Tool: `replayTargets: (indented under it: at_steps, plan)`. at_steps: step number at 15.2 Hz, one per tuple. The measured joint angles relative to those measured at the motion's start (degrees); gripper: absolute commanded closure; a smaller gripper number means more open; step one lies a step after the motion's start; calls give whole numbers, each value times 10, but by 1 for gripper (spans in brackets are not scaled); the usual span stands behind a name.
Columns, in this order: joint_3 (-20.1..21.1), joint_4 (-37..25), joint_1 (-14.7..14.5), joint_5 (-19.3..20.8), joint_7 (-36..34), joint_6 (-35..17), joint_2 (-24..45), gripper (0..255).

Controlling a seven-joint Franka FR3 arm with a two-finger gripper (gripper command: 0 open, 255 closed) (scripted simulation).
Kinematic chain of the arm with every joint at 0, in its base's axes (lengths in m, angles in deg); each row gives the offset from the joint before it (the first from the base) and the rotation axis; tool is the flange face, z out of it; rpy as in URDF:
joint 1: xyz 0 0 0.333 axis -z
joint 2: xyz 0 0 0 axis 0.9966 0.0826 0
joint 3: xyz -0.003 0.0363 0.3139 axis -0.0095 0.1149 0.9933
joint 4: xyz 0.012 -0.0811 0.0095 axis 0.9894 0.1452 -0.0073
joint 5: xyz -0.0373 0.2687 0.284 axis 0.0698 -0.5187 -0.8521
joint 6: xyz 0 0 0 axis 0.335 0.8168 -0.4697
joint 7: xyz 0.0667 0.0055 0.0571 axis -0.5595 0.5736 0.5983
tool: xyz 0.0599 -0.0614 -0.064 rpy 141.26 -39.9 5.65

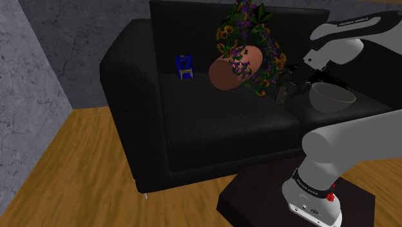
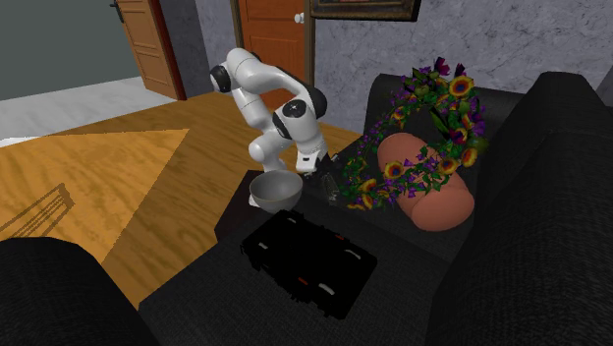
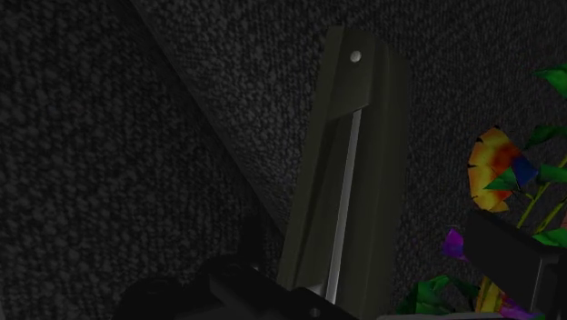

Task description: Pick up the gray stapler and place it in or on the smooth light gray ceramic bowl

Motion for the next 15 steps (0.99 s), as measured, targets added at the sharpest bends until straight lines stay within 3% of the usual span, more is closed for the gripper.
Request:
replayTargets:
  at_steps: [3,4,15]
  plan:
    - [1,1,2,-1,1,-1,0,0]
    - [1,1,2,-1,2,0,2,255]
    - [1,1,4,1,0,-8,5,255]
